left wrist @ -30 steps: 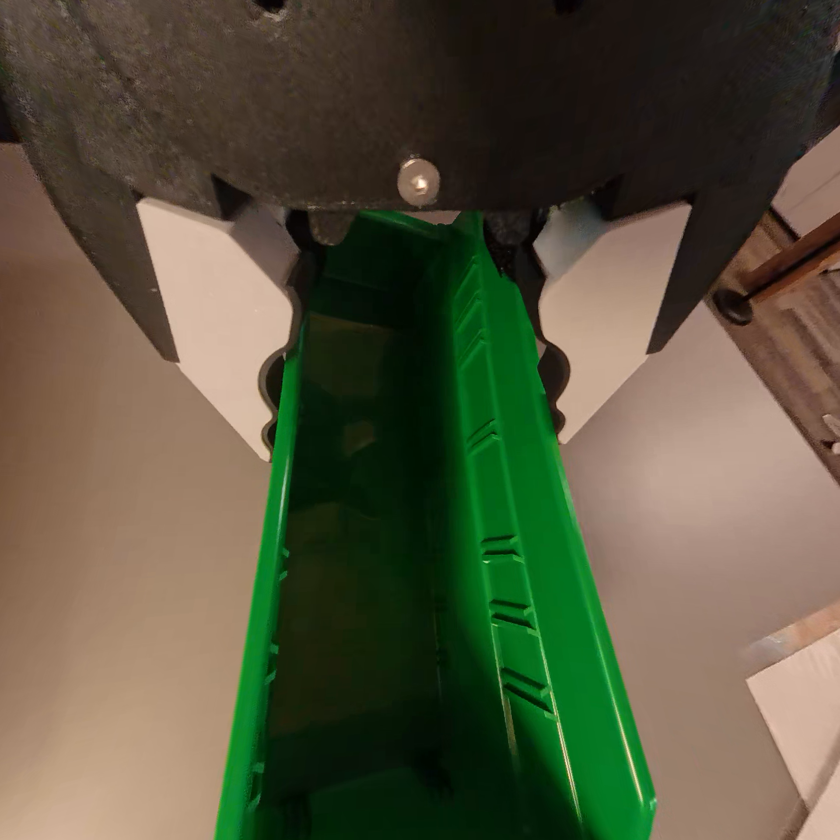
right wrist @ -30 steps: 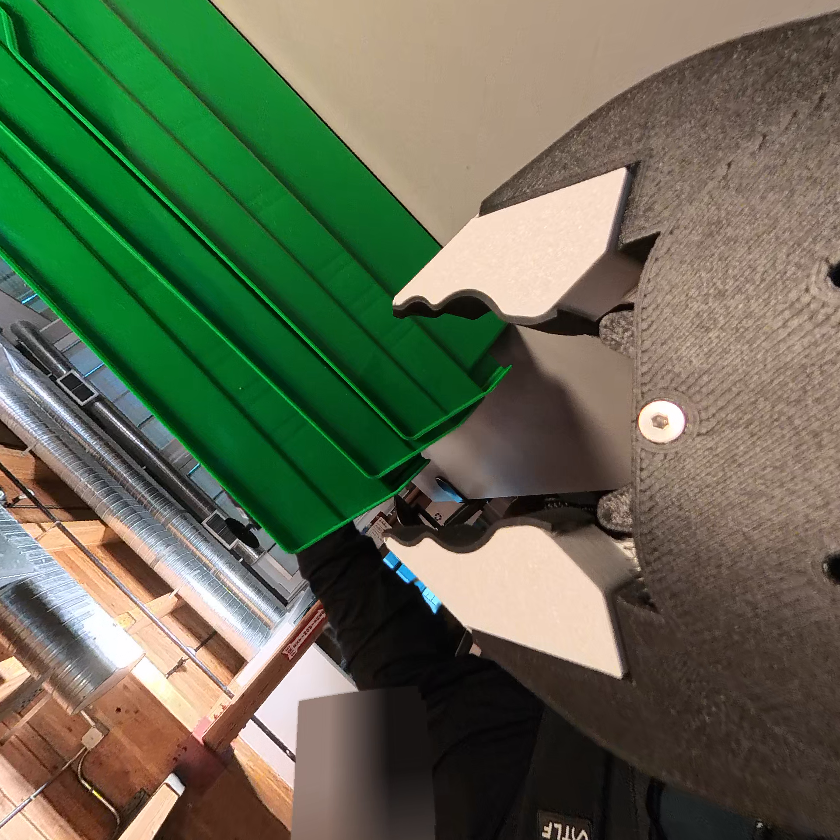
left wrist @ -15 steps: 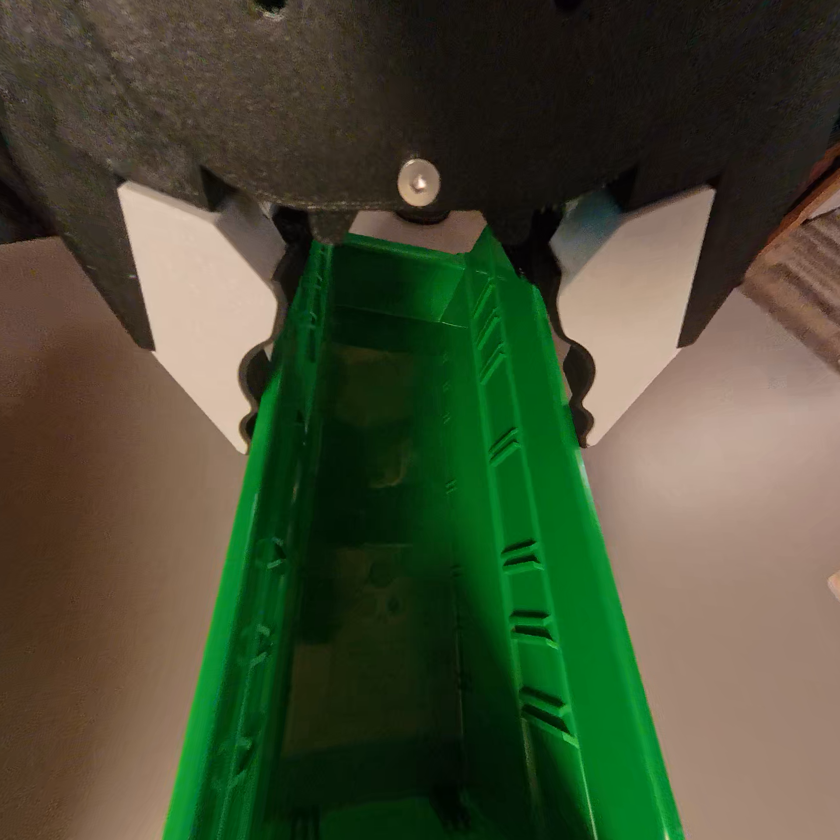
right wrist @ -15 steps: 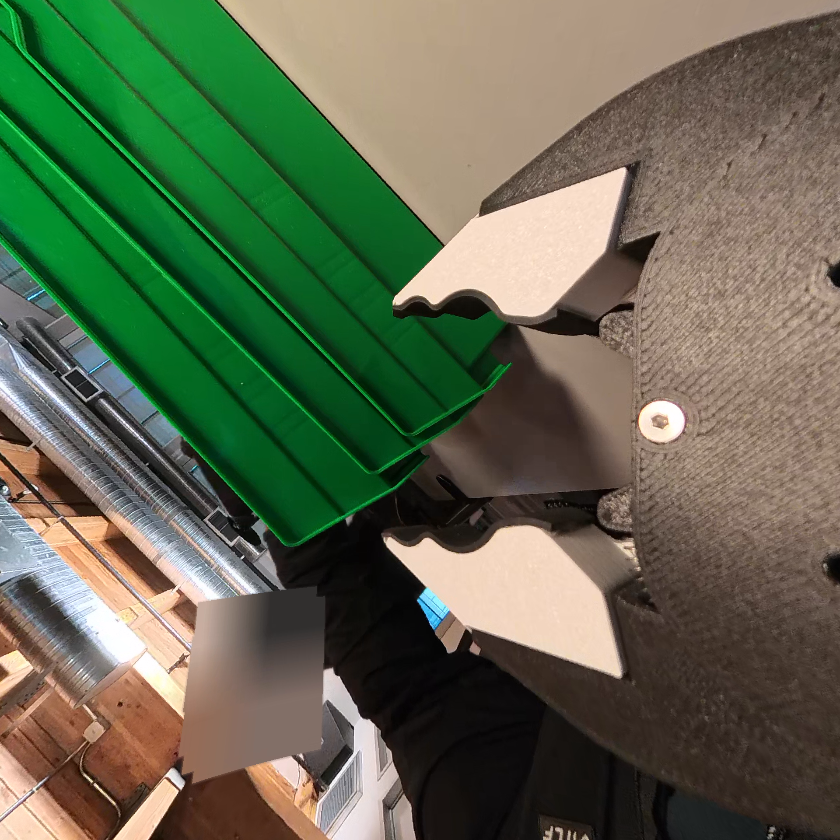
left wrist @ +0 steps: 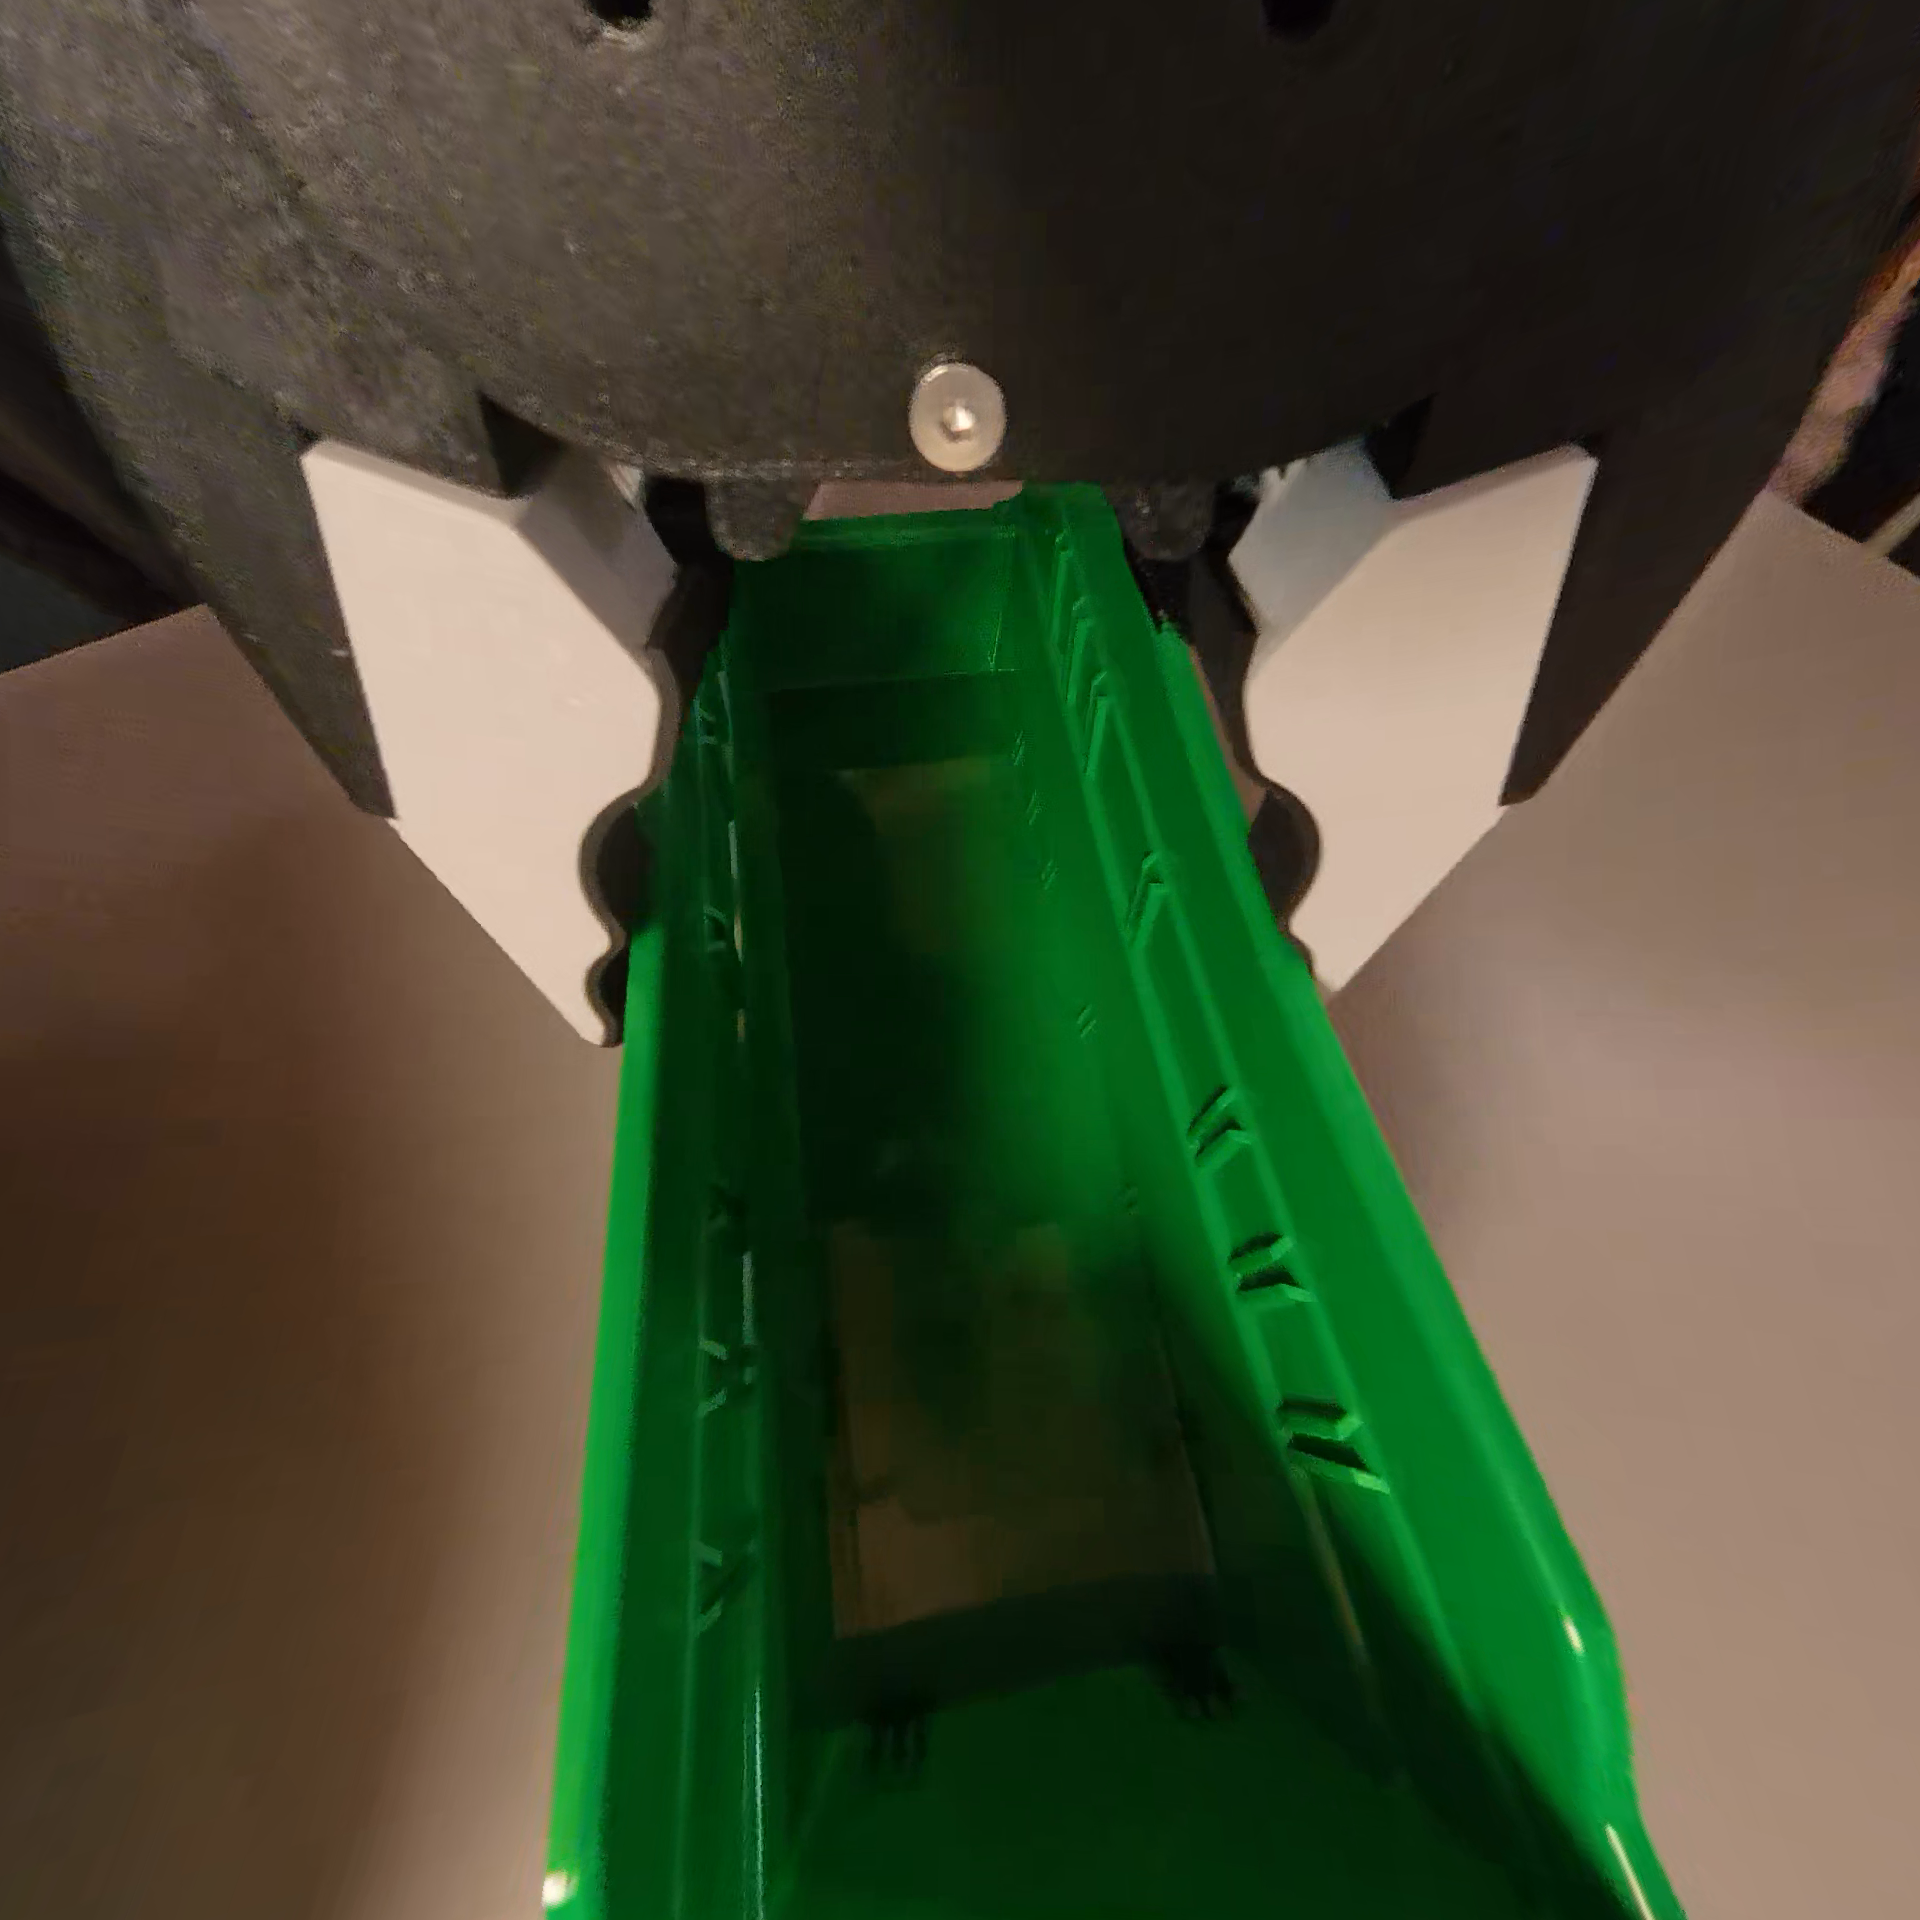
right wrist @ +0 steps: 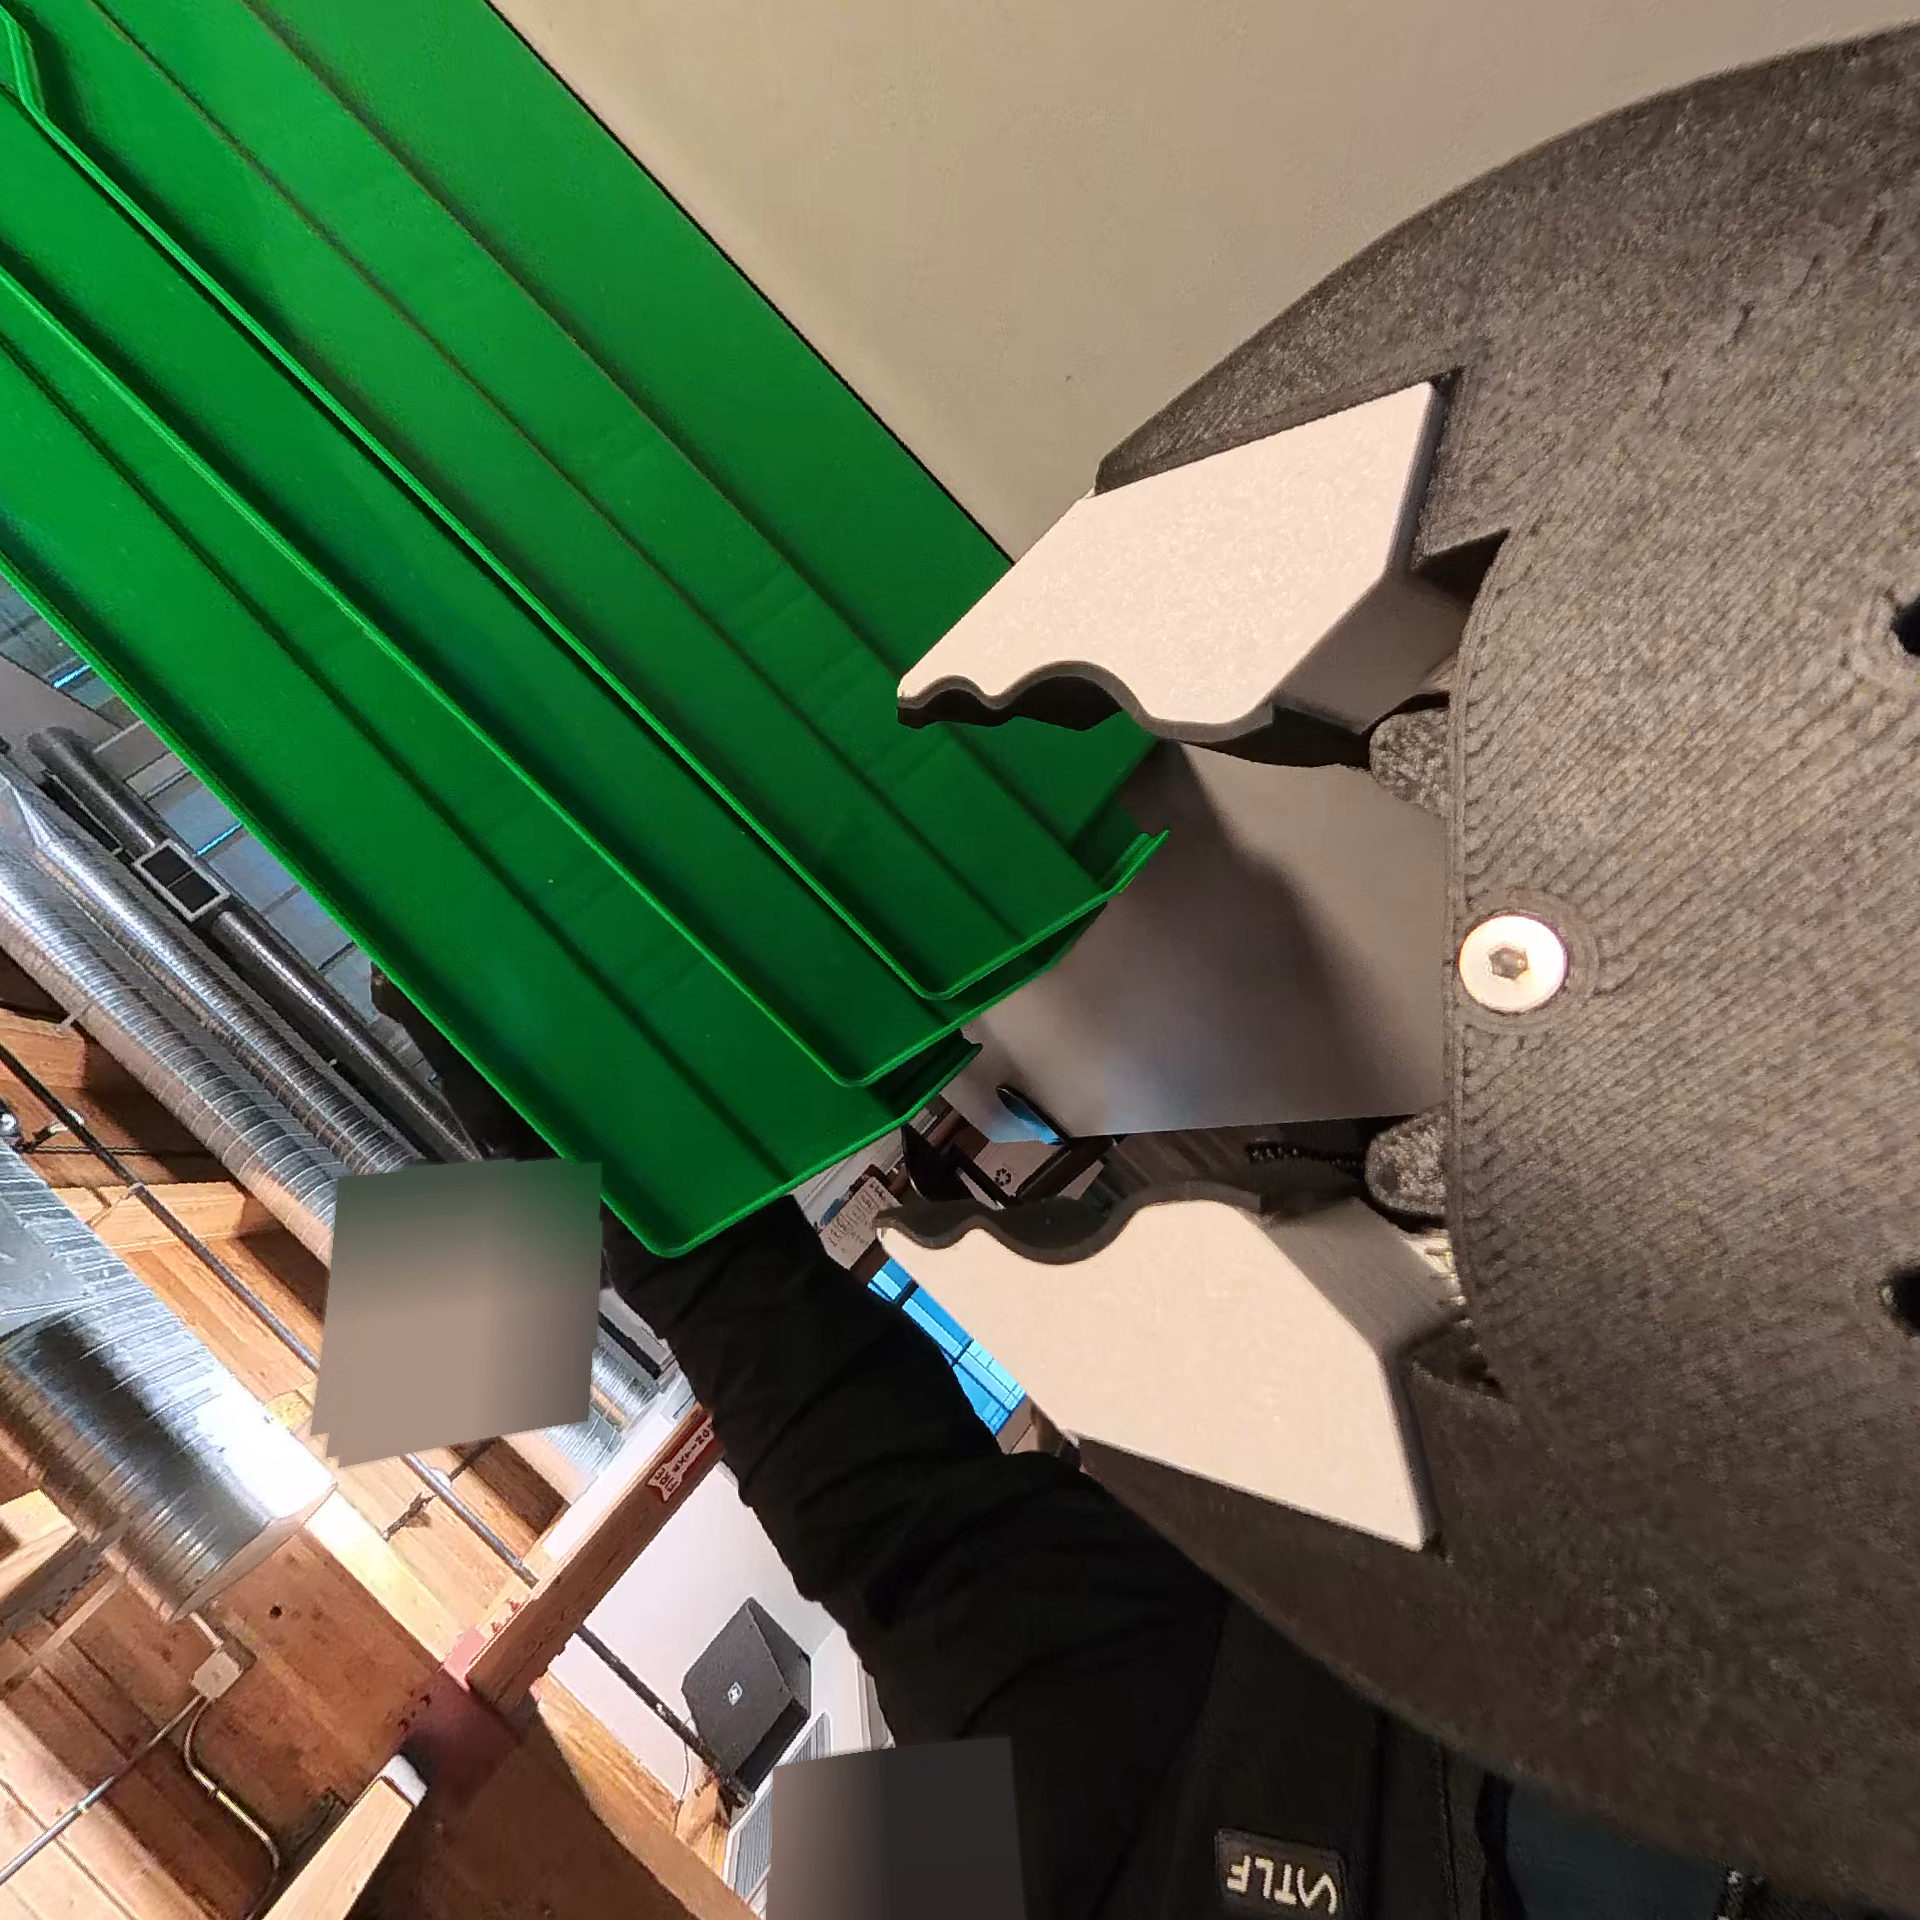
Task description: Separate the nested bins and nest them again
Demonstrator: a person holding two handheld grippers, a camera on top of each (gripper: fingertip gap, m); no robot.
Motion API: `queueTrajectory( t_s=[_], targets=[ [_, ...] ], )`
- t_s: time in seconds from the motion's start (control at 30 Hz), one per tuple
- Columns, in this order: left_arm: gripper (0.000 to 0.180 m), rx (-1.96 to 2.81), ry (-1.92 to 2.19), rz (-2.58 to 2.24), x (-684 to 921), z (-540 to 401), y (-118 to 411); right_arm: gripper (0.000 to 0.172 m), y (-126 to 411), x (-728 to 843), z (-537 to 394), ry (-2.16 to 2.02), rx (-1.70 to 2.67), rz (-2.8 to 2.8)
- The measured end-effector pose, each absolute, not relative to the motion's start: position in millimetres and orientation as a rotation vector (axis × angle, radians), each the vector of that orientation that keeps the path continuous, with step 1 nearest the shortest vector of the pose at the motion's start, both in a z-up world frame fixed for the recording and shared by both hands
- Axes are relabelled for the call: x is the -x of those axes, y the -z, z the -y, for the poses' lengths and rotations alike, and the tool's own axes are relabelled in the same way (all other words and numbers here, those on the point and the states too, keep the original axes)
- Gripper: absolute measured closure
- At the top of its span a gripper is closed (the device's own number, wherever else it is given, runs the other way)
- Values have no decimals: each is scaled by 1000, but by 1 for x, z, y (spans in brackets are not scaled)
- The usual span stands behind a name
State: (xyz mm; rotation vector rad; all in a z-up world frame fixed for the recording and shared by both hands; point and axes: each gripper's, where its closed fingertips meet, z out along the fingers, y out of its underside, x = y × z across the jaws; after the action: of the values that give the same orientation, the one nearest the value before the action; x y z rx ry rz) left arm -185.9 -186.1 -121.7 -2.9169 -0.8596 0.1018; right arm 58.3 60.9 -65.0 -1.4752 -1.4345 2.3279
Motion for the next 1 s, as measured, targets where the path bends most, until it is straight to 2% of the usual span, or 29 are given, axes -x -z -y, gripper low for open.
queueTrajectory(
  t_s=[0.1,0.23,0.5,0.6,0.67,0.87,1.0],
  targets=[
    [76,2927,-146,865,184,189,116,78,65,-58,-61,-2328,1476,1435],
    [79,2846,-177,873,174,174,83,78,65,-59,-61,-2331,1474,1431],
    [81,2503,-122,701,99,49,-90,78,65,-58,-61,-2328,1478,1434],
    [80,2424,-18,625,64,0,-128,78,65,-58,-61,-2328,1478,1431],
    [80,2409,4,618,51,-23,-129,78,65,-58,-62,-2328,1478,1429],
    [81,2429,141,732,41,-52,-78,78,62,-60,-65,-2369,1474,1397],
    [81,2389,165,837,55,-58,-69,79,60,-63,-69,-2401,1473,1378]
  ],
)
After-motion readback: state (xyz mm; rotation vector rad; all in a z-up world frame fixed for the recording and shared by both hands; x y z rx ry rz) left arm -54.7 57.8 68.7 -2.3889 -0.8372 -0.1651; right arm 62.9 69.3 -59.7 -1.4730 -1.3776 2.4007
